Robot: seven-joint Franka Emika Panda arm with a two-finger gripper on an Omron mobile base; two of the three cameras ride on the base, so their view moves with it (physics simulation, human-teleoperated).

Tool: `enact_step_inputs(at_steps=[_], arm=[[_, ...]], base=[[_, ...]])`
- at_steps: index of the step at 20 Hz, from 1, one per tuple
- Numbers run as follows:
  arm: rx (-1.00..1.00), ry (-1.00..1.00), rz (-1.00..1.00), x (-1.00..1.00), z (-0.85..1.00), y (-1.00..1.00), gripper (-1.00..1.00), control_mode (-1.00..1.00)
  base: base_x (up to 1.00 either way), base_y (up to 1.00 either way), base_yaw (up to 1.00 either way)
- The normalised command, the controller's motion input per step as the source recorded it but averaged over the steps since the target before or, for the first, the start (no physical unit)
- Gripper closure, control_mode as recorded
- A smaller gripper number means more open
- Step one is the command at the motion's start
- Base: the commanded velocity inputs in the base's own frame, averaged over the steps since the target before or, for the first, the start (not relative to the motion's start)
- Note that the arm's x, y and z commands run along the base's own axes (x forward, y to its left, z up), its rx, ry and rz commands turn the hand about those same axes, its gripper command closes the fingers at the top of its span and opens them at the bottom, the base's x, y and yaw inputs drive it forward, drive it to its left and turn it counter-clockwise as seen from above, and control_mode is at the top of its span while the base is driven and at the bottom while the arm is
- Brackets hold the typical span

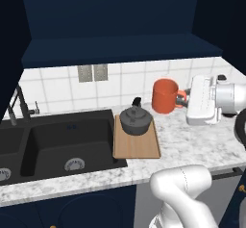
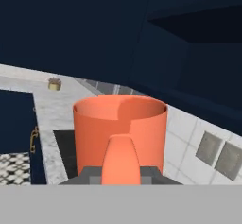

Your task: Pick the kettle from the counter and place it on the tray. Then pick the mug from the cabinet and place it on the tray. Then close the cabinet doors.

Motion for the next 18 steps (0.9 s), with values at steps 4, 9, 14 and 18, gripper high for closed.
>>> enact_step_inputs(at_steps=[4, 9, 14, 18], arm=[[0.00, 0.00, 0.10, 0.14, -0.38, 0.10, 1.00, -1.00], [0.00, 0.00, 0.15, 0.16, -0.43, 0.03, 1.00, -1.00], [0.00, 0.00, 0.15, 0.11, -0.46, 0.04, 1.00, -1.00], [0.00, 0.00, 0.10, 0.02, -0.42, 0.02, 1.00, -1.00]], base=[[0.00, 0.00, 0.00], [0.00, 0.00, 0.00], [0.00, 0.00, 0.00], [0.00, 0.00, 0.00]])
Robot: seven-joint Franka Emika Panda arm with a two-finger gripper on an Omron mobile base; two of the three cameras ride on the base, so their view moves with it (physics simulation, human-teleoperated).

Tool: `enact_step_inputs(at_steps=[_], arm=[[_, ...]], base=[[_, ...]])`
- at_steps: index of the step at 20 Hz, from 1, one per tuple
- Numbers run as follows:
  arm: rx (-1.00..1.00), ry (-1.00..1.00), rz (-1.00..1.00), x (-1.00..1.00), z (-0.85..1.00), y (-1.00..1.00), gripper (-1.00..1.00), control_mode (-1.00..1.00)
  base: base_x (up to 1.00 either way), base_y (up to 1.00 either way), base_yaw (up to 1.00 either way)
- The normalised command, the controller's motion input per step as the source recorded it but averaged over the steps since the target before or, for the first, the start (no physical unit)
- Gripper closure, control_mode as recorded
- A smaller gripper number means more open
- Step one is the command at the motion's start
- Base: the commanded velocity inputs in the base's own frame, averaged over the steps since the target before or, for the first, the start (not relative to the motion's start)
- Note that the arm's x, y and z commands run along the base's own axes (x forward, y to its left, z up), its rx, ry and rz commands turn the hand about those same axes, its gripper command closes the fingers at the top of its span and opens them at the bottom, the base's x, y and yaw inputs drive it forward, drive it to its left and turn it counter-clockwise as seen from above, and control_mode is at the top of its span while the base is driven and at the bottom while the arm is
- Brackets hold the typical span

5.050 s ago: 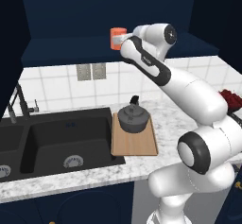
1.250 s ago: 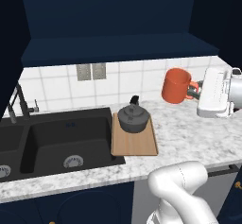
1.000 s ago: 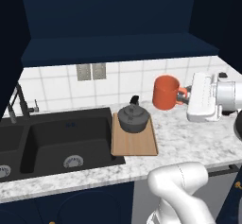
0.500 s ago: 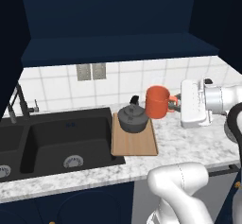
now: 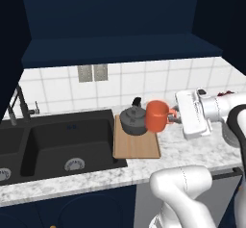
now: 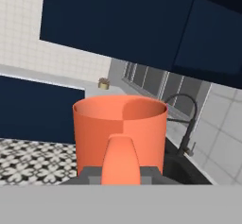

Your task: Pick the kettle from the counter and place it on the tray. Then pick the mug from the cabinet and place it on the tray. Then close the cabinet doors.

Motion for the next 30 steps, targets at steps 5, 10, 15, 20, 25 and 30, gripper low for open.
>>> enact_step_inputs(at_steps=[5, 10, 15, 20, 25, 30], arm=[[0.00, 0.00, 0.05, 0.00, -0.32, 0.00, 1.00, -1.00], [0.00, 0.00, 0.01, 0.00, -0.34, 0.00, 1.00, -1.00], [0.00, 0.00, 0.00, 0.00, -0.37, -0.06, 1.00, -1.00], [0.00, 0.00, 0.00, 0.00, -0.35, -0.25, 1.00, -1.00], [0.00, 0.00, 0.00, 0.01, -0.40, -0.07, 1.00, -1.00], [0.00, 0.00, 0.00, 0.03, -0.33, -0.02, 1.00, -1.00]], base=[[0.00, 0.00, 0.00], [0.00, 0.00, 0.00], [0.00, 0.00, 0.00], [0.00, 0.00, 0.00], [0.00, 0.00, 0.00], [0.00, 0.00, 0.00]])
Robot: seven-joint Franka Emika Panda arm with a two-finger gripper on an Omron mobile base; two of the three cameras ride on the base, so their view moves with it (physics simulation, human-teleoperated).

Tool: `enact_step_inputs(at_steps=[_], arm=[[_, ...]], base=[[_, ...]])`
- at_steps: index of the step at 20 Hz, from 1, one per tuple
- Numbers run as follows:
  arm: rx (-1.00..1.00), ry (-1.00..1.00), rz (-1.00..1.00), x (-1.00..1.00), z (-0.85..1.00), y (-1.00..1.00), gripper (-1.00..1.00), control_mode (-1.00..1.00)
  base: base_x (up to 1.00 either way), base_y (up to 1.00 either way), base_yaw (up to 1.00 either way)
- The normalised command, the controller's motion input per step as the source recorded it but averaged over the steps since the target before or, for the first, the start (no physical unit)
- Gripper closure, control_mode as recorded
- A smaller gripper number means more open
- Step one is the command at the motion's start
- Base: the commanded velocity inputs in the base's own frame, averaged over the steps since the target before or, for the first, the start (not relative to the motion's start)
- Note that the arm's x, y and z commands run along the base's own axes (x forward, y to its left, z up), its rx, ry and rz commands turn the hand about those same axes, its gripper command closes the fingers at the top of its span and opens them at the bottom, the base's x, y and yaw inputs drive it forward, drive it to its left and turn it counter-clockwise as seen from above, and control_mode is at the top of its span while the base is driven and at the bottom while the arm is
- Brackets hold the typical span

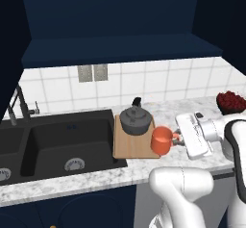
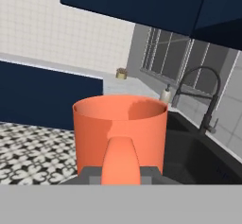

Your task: Pick the kettle from the counter and place it on the tray. Then pick the mug from the cabinet and place it on the tray. Then close the cabinet doors.

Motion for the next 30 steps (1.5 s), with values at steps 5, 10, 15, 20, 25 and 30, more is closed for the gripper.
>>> enact_step_inputs(at_steps=[5, 10, 15, 20, 25, 30], arm=[[0.00, 0.00, 0.00, 0.14, -0.23, -0.08, 1.00, -1.00], [0.01, 0.00, 0.00, 0.22, -0.17, -0.11, 1.00, -1.00], [0.03, 0.00, 0.00, 0.29, -0.12, -0.10, 1.00, -1.00], [0.01, 0.00, 0.01, 0.26, -0.20, -0.02, 1.00, -1.00], [0.00, 0.00, 0.00, 0.21, -0.23, 0.00, 1.00, -1.00], [0.00, 0.00, 0.00, 0.30, -0.18, 0.00, 1.00, -1.00]], base=[[0.00, 0.00, 0.00], [0.00, 0.00, 0.00], [0.00, 0.00, 0.00], [0.00, 0.00, 0.00], [0.00, 0.00, 0.00], [0.00, 0.00, 0.00]])
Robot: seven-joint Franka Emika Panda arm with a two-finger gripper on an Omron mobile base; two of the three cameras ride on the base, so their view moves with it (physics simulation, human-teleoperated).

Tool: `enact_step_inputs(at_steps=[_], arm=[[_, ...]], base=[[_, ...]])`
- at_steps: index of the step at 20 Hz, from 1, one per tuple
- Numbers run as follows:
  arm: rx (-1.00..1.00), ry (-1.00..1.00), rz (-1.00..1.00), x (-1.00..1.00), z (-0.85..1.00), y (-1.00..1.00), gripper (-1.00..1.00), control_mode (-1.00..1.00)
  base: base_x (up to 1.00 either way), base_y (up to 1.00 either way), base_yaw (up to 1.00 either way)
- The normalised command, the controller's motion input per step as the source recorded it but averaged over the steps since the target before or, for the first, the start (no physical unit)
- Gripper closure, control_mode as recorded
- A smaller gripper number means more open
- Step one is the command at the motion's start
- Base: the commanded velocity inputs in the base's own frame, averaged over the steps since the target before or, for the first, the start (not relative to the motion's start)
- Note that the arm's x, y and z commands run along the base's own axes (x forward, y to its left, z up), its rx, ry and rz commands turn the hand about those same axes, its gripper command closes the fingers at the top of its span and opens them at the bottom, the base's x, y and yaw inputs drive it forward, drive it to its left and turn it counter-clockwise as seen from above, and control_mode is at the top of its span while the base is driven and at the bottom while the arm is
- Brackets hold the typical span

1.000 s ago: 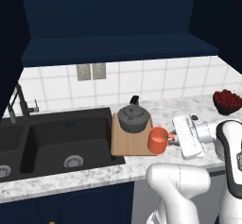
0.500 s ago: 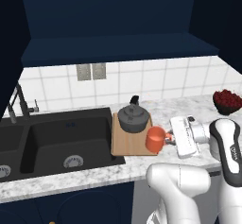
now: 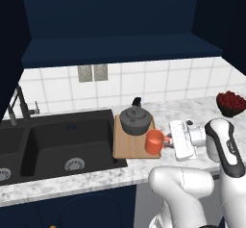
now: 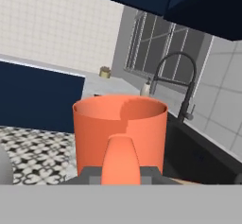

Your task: Pick the kettle from the counter and place it on the tray. Then pick the mug from the cabinet and place it on the tray. Then close the cabinet doors.

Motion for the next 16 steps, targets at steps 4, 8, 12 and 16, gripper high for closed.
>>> enact_step_inputs(at_steps=[4, 8, 12, 16], arm=[[0.00, 0.00, 0.00, 0.26, -0.18, 0.00, 1.00, -1.00], [0.00, 0.00, 0.00, 0.24, -0.19, 0.00, 1.00, -1.00], [0.00, 0.00, 0.00, 0.20, -0.22, 0.00, 1.00, -1.00], [0.00, 0.00, 0.00, 0.15, -0.22, 0.00, 1.00, -1.00]], base=[[0.00, 0.00, 0.00], [0.00, 0.00, 0.00], [0.00, 0.00, 0.00], [0.00, 0.00, 0.00]])
